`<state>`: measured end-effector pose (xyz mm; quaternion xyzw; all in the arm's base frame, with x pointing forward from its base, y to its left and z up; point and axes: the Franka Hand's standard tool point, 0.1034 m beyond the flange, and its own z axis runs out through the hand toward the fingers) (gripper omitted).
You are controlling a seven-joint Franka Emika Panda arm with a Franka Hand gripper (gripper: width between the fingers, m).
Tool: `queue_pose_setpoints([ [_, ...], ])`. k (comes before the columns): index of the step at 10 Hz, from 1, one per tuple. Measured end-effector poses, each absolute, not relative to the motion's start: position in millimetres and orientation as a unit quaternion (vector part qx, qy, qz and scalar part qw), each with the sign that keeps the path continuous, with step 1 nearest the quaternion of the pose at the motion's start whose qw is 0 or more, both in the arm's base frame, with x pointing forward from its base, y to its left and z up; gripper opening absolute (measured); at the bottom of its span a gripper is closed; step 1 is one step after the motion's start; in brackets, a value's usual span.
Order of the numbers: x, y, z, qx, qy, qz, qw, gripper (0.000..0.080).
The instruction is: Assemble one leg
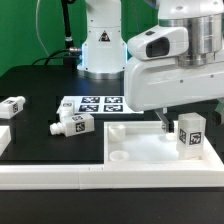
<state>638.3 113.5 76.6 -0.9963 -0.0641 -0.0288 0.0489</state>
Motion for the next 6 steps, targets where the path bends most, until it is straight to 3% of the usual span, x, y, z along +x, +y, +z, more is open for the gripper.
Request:
queue_pose_setpoints([
  [1,638.3,113.0,76.5,-0.996,-0.063,-0.029,0.049,0.0521],
  [2,638.3,113.4,76.6,-0.998,-0.025,-0.027,0.050,0.0521],
  [3,638.3,113.4,76.6,-0.998,0.019,-0.025,0.052,0.0381],
  [4,638.3,110.7,76.2,-0.997,0.054,-0.023,0.051,0.0291],
  [6,638.5,109.7,76.1,-0.984,0.167,-0.018,0.053,0.0291],
])
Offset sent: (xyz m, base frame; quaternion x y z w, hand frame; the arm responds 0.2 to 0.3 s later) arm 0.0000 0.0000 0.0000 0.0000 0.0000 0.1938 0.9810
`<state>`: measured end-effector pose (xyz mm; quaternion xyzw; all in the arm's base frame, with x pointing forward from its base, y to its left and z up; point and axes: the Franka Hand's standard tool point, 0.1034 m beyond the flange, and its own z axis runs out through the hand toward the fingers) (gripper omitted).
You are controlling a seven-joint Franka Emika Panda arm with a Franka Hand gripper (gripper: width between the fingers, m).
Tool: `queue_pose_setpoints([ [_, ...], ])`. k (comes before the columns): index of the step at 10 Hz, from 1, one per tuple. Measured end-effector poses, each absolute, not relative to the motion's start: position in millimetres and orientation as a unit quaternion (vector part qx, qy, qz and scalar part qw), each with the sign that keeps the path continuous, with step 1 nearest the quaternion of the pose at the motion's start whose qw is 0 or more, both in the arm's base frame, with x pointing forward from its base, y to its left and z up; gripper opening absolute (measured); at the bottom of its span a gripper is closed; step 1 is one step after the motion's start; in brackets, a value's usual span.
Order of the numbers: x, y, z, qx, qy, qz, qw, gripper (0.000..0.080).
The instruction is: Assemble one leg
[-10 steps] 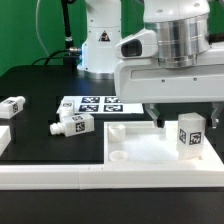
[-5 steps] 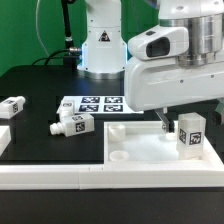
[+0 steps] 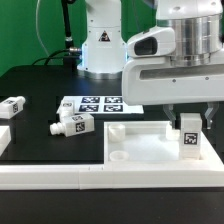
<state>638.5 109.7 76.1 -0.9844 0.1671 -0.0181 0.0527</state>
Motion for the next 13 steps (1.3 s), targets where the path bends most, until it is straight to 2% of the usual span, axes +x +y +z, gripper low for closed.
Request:
queue_pose_setpoints([
  [2,634.4,114.2,76.0,-0.933,0.356,0.001,0.046,0.0290],
  [4,638.0,115.4,77.0,-0.842,0.535,0.025,0.063,0.0290],
  [5,638.1,114.9,76.7,-0.809,0.583,0.031,0.067,0.0290],
  [8,637.5,114.8,75.7,-0.827,0.557,0.028,0.066,0.0294],
  [9,635.6,113.4,73.6,-0.864,0.499,0.022,0.061,0.0500],
  [10,636.7,109.7,73.2,-0.912,0.406,0.012,0.060,0.0500],
  [11,636.6,108.7,73.6,-0.951,0.304,0.005,0.058,0.0617],
  [13,635.4,110.4,73.0,-0.970,0.239,0.002,0.052,0.0643],
])
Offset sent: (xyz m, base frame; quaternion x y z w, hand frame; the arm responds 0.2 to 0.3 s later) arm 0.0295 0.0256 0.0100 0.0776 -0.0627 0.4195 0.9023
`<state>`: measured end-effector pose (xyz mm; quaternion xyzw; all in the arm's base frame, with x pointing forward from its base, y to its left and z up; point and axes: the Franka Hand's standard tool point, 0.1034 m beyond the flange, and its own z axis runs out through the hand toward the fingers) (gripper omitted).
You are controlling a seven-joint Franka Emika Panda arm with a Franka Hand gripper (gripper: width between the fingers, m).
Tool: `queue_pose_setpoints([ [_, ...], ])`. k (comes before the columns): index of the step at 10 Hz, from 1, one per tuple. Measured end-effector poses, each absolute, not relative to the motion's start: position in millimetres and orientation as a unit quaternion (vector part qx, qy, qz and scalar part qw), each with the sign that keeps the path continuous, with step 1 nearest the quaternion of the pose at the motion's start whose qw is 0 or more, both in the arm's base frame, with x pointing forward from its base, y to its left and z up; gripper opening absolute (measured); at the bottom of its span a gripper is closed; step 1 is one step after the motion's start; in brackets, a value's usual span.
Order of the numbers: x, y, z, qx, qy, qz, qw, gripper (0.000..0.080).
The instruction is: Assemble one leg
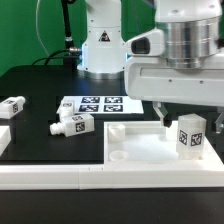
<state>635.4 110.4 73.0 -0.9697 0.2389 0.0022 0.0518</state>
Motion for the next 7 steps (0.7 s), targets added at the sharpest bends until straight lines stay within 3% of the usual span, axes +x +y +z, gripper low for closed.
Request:
queue_pose_setpoints([
  [2,635.6,108.7,72.8,-0.984,0.169,-0.002,0.052,0.0648],
  [4,639.7,109.0,74.5,-0.999,-0.024,-0.022,0.028,0.0649],
  [7,639.9,107.6,74.2,-0.999,-0.032,-0.022,0.029,0.0622],
])
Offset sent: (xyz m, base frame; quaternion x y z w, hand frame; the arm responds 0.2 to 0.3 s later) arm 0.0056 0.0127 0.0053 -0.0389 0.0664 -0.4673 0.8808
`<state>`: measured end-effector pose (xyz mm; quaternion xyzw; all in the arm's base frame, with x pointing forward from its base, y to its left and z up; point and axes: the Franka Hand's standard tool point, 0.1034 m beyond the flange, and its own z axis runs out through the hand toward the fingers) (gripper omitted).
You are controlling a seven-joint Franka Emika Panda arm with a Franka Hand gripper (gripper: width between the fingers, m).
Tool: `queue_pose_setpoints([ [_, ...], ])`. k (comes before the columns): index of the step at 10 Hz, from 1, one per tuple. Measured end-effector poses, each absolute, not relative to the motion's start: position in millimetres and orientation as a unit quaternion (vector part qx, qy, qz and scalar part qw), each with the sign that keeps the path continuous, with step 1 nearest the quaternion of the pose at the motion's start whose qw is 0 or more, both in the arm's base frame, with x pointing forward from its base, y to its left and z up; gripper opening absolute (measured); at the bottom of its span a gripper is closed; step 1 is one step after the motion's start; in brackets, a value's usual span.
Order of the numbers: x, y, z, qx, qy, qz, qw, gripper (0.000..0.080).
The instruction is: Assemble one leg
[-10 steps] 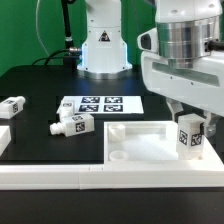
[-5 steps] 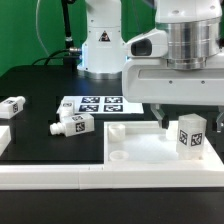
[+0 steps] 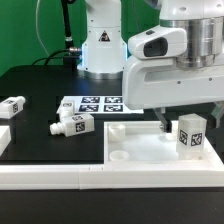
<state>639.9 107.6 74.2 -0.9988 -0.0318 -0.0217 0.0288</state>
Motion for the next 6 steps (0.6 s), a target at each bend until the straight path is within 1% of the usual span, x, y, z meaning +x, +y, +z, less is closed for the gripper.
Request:
queue_pose_setpoints([
  [2,639.8,108.1,74.1,-0.999,0.022,-0.020,0.031,0.0282],
  [3,639.7,108.2,74.0,-0.998,0.046,-0.019,0.032,0.0282],
  [4,639.8,109.3,74.1,-0.994,0.105,-0.018,0.032,0.0285],
  [6,639.7,110.1,75.1,-0.962,0.270,-0.013,0.030,0.0285],
])
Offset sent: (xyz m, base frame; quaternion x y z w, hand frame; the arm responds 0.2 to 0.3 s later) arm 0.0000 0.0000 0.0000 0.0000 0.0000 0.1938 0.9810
